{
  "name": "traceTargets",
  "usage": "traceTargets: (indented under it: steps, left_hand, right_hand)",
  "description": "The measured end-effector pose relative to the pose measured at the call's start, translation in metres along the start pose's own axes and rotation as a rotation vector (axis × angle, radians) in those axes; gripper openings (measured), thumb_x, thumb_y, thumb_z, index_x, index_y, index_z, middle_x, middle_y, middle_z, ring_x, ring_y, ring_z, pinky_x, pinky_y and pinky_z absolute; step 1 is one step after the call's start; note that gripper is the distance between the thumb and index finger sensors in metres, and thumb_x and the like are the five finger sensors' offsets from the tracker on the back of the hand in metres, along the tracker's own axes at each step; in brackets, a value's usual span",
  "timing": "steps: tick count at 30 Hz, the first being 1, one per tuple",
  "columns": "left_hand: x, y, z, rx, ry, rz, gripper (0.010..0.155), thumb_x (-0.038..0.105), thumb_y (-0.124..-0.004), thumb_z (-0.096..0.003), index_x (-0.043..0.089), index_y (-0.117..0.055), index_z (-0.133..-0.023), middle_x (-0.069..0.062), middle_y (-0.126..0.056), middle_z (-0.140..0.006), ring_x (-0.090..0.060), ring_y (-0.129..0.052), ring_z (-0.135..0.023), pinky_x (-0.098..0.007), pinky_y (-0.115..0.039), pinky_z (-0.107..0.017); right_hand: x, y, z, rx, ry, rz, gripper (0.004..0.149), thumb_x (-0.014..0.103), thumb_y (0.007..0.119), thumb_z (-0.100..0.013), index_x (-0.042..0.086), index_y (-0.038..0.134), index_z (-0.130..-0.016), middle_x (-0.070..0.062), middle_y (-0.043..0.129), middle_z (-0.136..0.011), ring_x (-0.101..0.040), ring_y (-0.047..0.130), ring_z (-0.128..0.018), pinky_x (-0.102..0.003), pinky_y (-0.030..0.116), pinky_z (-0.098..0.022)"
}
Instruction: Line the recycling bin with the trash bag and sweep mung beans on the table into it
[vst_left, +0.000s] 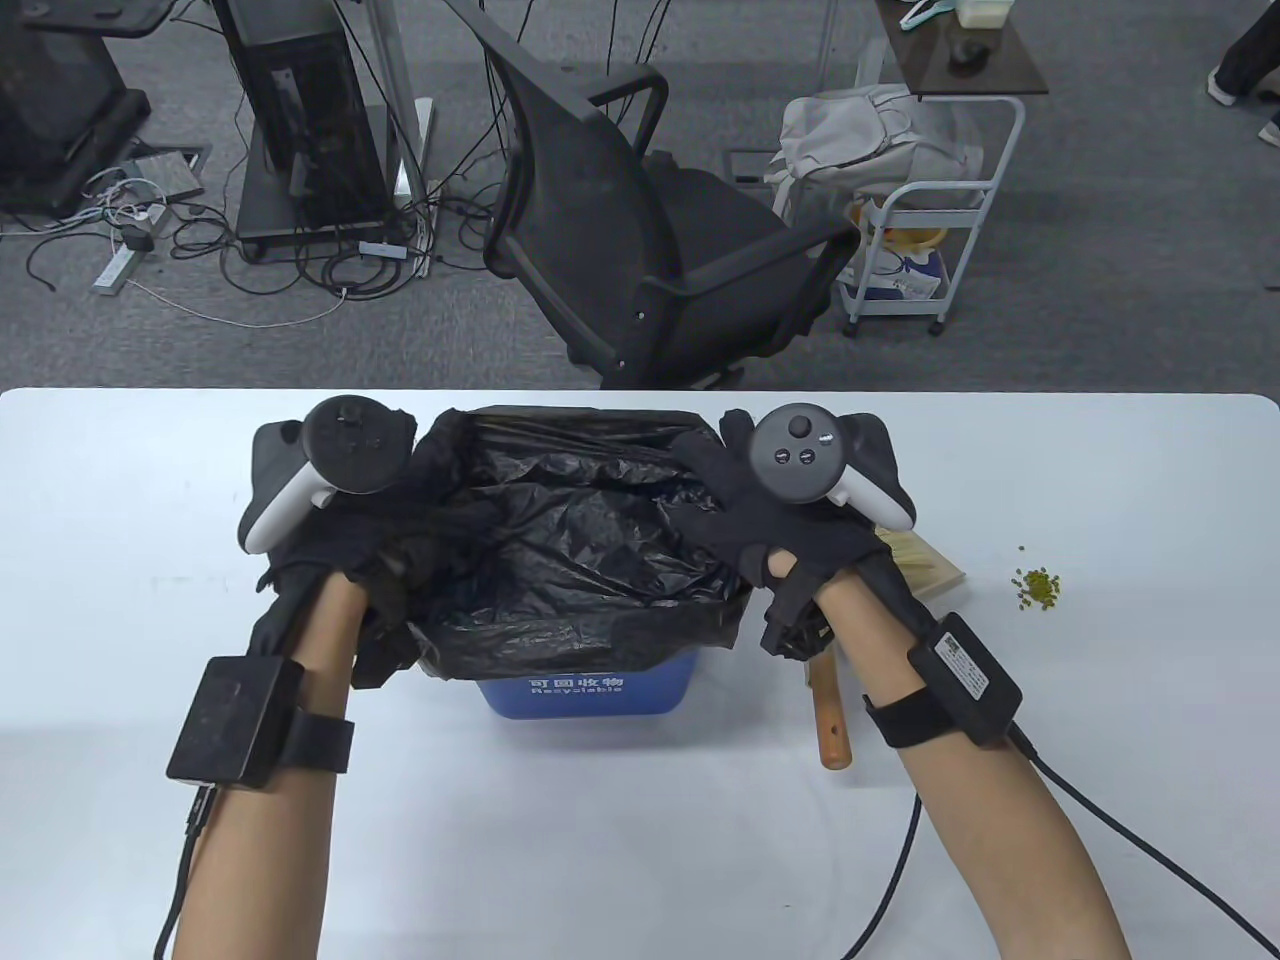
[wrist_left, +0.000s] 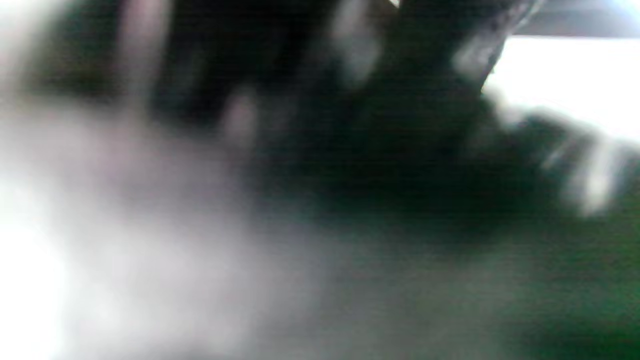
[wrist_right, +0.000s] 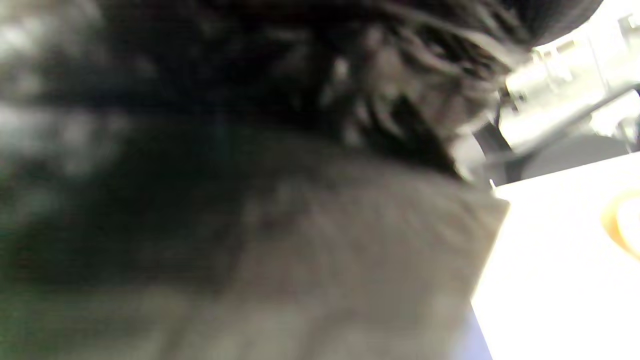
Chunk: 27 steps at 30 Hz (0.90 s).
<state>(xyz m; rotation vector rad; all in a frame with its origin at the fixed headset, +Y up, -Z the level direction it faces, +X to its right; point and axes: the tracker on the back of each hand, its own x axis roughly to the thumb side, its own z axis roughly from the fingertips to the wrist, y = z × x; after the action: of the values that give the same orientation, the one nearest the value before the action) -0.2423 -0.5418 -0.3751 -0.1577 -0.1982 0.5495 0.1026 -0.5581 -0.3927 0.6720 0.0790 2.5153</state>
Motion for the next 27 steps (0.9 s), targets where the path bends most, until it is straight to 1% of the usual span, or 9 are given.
traceTargets:
  steps: [3, 4, 9, 12, 14, 18, 20, 23, 27]
  left_hand:
    - [0.006, 0.012, 0.015, 0.097, -0.082, 0.031, 0.077, 0.047, -0.088, -0.0485, 0.016, -0.064, -0.116, -0.028, -0.030, -0.125, -0.073, -0.030, -0.105, -0.082, -0.043, -0.072]
    - [0.009, 0.013, 0.018, 0.102, -0.107, 0.029, 0.077, 0.047, -0.088, -0.0482, 0.016, -0.066, -0.115, -0.027, -0.032, -0.125, -0.073, -0.030, -0.105, -0.082, -0.043, -0.072]
    - [0.009, -0.006, 0.011, -0.072, -0.127, -0.034, 0.089, 0.053, -0.086, -0.0476, 0.017, -0.050, -0.121, -0.020, -0.025, -0.128, -0.071, -0.020, -0.107, -0.083, -0.036, -0.072]
    - [0.000, -0.017, 0.000, -0.172, -0.070, -0.023, 0.096, 0.056, -0.085, -0.0475, 0.017, -0.039, -0.123, -0.017, -0.014, -0.128, -0.069, -0.011, -0.106, -0.084, -0.031, -0.073]
    - [-0.007, -0.022, -0.008, -0.229, -0.018, 0.000, 0.101, 0.056, -0.085, -0.0481, 0.016, -0.031, -0.123, -0.021, -0.002, -0.124, -0.069, -0.003, -0.104, -0.083, -0.029, -0.073]
    - [-0.014, -0.026, -0.014, -0.220, 0.015, -0.040, 0.102, 0.055, -0.084, -0.0486, 0.019, -0.024, -0.122, -0.026, 0.004, -0.120, -0.069, -0.005, -0.104, -0.083, -0.032, -0.073]
    - [-0.015, -0.027, -0.014, -0.207, 0.006, 0.018, 0.100, 0.052, -0.086, -0.0489, 0.018, -0.026, -0.122, -0.026, 0.003, -0.120, -0.069, -0.007, -0.105, -0.083, -0.033, -0.073]
    - [-0.015, -0.024, -0.011, -0.169, -0.005, 0.010, 0.096, 0.051, -0.085, -0.0494, 0.017, -0.031, -0.122, -0.028, 0.000, -0.121, -0.069, -0.009, -0.104, -0.082, -0.034, -0.073]
    - [-0.008, -0.011, 0.007, -0.051, -0.075, 0.027, 0.088, 0.050, -0.084, -0.0496, 0.017, -0.044, -0.121, -0.029, -0.009, -0.122, -0.069, -0.010, -0.104, -0.082, -0.033, -0.072]
  right_hand:
    - [0.011, -0.009, 0.010, -0.086, -0.120, 0.046, 0.074, 0.044, 0.076, -0.053, 0.005, 0.061, -0.114, -0.038, 0.036, -0.116, -0.074, 0.042, -0.096, -0.080, 0.045, -0.062]
    - [0.014, -0.009, 0.012, -0.074, -0.143, 0.051, 0.073, 0.045, 0.077, -0.052, 0.006, 0.063, -0.113, -0.036, 0.039, -0.117, -0.073, 0.042, -0.096, -0.080, 0.044, -0.062]
    - [0.013, 0.004, 0.001, 0.082, -0.143, 0.049, 0.078, 0.048, 0.076, -0.052, 0.006, 0.057, -0.116, -0.031, 0.032, -0.119, -0.072, 0.033, -0.099, -0.080, 0.040, -0.064]
    - [0.007, 0.010, -0.008, 0.145, -0.109, 0.044, 0.081, 0.048, 0.075, -0.053, 0.005, 0.052, -0.117, -0.033, 0.026, -0.119, -0.074, 0.030, -0.098, -0.080, 0.039, -0.064]
    - [0.003, 0.012, -0.012, 0.182, -0.084, 0.023, 0.083, 0.048, 0.075, -0.053, 0.005, 0.049, -0.118, -0.037, 0.018, -0.117, -0.075, 0.028, -0.097, -0.079, 0.039, -0.065]
    - [0.002, 0.014, -0.013, 0.191, -0.068, 0.034, 0.082, 0.045, 0.078, -0.053, 0.003, 0.049, -0.118, -0.038, 0.013, -0.116, -0.075, 0.029, -0.097, -0.079, 0.040, -0.065]
    - [0.001, 0.014, -0.013, 0.194, -0.054, 0.074, 0.081, 0.043, 0.079, -0.053, 0.004, 0.049, -0.117, -0.037, 0.012, -0.116, -0.075, 0.031, -0.097, -0.079, 0.041, -0.065]
    - [0.003, 0.013, -0.013, 0.195, -0.054, 0.049, 0.082, 0.041, 0.081, -0.052, 0.003, 0.050, -0.117, -0.038, 0.012, -0.115, -0.076, 0.030, -0.097, -0.080, 0.039, -0.064]
    - [0.009, 0.002, -0.002, 0.090, -0.087, 0.062, 0.079, 0.044, 0.078, -0.053, 0.003, 0.054, -0.116, -0.039, 0.019, -0.116, -0.076, 0.031, -0.096, -0.080, 0.039, -0.063]
